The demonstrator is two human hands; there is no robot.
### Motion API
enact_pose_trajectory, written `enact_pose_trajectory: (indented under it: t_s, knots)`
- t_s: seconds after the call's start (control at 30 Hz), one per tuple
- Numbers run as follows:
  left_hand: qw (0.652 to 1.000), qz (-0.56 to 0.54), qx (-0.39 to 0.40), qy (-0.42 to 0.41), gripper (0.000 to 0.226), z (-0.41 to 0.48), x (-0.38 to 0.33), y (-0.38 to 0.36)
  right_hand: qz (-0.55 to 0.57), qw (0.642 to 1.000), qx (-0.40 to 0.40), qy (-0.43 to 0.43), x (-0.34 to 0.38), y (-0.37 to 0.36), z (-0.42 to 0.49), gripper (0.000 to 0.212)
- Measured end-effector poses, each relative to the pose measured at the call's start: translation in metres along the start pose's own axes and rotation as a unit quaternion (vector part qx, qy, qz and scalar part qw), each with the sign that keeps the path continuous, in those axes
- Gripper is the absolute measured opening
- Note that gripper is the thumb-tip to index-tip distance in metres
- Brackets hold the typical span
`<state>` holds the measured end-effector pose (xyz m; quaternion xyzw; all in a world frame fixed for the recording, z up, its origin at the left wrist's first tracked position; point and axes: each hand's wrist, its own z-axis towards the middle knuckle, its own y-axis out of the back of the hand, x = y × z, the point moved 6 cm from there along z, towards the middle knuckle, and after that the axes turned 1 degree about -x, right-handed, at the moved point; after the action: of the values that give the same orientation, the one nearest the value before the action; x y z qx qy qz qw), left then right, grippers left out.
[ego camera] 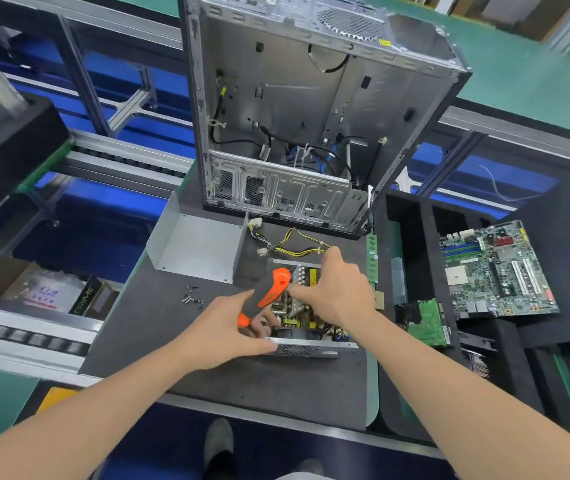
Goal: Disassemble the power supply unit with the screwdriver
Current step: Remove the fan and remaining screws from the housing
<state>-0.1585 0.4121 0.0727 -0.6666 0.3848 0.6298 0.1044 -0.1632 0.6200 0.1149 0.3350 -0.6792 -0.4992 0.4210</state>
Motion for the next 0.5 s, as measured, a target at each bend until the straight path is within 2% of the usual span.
enact_pose_trajectory:
  t_s: [0.1, 0.33, 0.5]
  knots:
    - [0.999, 0.034, 0.017, -0.013, 0.019, 0.008, -0.011, 0.002, -0.01, 1.0, -0.008, 0.011, 0.002, -0.002, -0.001, 0.069]
    - [0.995, 0.087, 0.037, -0.044, 0.046, 0.021, -0.024, -0.004, -0.012, 1.0, 0.02, 0.017, 0.0, -0.004, -0.001, 0.067]
    - [0.994, 0.095, 0.021, -0.052, 0.02, 0.018, -0.024, -0.011, -0.035, 0.999, 0.017, 0.035, -0.001, -0.003, 0.002, 0.043]
